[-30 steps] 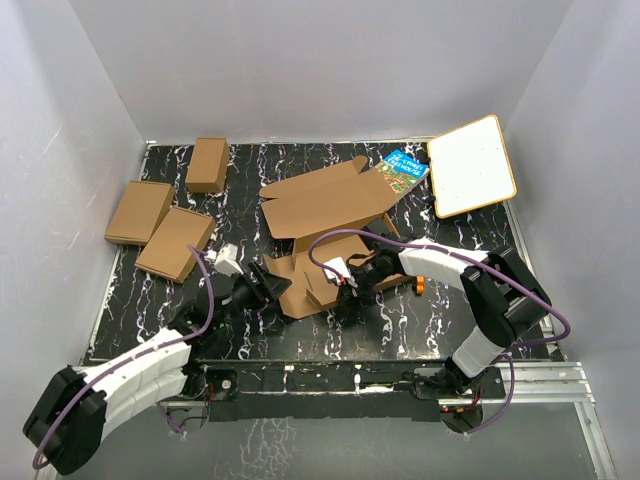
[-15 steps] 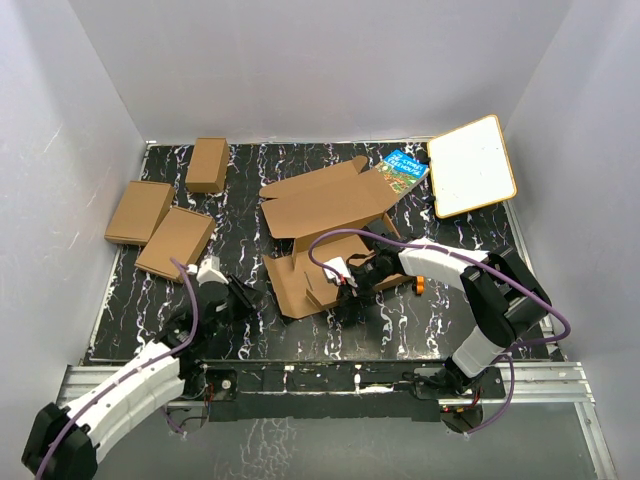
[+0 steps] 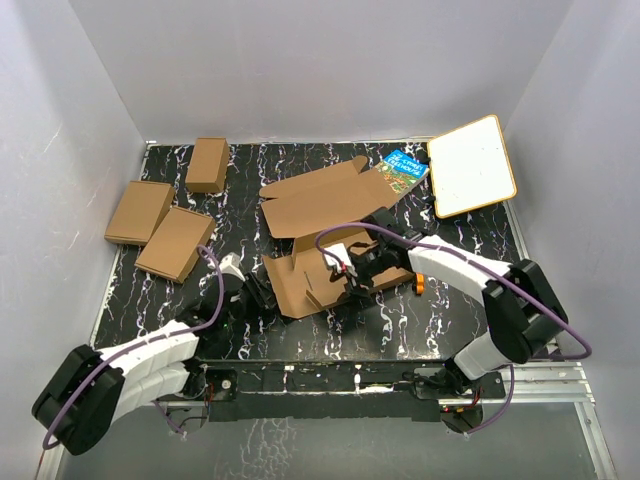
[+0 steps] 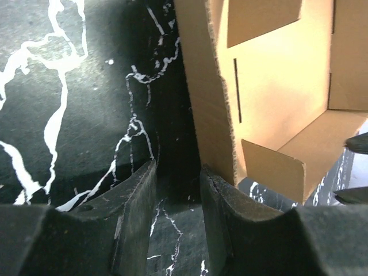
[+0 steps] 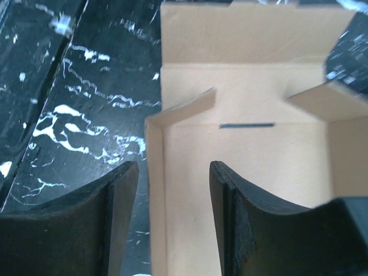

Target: Fold the paper box

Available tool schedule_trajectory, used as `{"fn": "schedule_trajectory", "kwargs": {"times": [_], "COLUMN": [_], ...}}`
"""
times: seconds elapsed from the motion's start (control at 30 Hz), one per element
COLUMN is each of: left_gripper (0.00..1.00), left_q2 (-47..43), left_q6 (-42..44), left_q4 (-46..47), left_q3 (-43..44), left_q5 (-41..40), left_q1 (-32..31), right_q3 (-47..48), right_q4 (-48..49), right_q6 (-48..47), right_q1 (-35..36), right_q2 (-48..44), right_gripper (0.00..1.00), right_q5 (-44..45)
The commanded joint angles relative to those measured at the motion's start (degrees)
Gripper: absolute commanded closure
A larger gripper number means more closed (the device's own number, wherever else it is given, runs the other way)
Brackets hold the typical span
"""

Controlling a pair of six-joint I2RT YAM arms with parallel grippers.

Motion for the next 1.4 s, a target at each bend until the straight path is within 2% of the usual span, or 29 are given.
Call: {"fn": "schedule_trajectory", "kwargs": {"times": [0.0,0.1,0.2,0.33,0.37,0.4,0.47,0.67,0.83,1.13,1.37], "left_gripper": [0.64,0.64,0.64,0.64,0.64,0.64,0.64,0.64,0.64,0.64,0.64], "left_q2": [0.97,1.88,2.93,4.50,4.75,5.01,5.51,6.47,6.36,6.07,6.29], "left_q6": [1.27,1.26,1.25,1.25,1.19,1.17,1.17,1.43,1.43,1.61,1.85], "left_q4": [7.12,10.27,12.68,14.81,15.17,15.63,16.41,17.50,17.56,17.56,17.81], "left_q3": [0.11,-0.47,-0.79,-0.80,-0.80,-0.79,-0.80,-0.62,-0.62,-0.61,-0.27], "left_q5": [1.80,2.46,3.43,4.59,4.70,4.86,5.14,5.44,5.63,5.77,6.42], "left_q1": [0.57,0.76,0.85,0.90,0.91,0.94,0.87,1.01,1.03,1.01,1.02], "right_q3": [5.31,7.72,8.58,9.53,10.04,10.43,11.96,14.13,15.65,16.00,17.06], "right_q4": [-0.20,-1.24,-1.24,-1.24,15.31,19.01,20.97,22.66,22.35,22.00,22.18], "right_q6": [6.07,10.46,10.46,10.46,43.04,50.26,57.87,72.13,77.16,79.41,82.59], "right_q1": [1.18,4.58,9.63,12.89,13.07,13.04,13.05,13.05,13.09,13.02,10.63], "right_q2": [-3.62,-2.77,-2.14,1.00,1.83,2.55,3.91,5.40,9.01,11.00,14.24], "right_gripper": [0.42,0.42,0.42,0.42,0.43,0.43,0.43,0.43,0.45,0.56,0.70], "right_q5": [-4.73,-4.02,-4.02,-4.02,4.93,6.95,11.08,26.36,26.02,29.61,23.33]}}
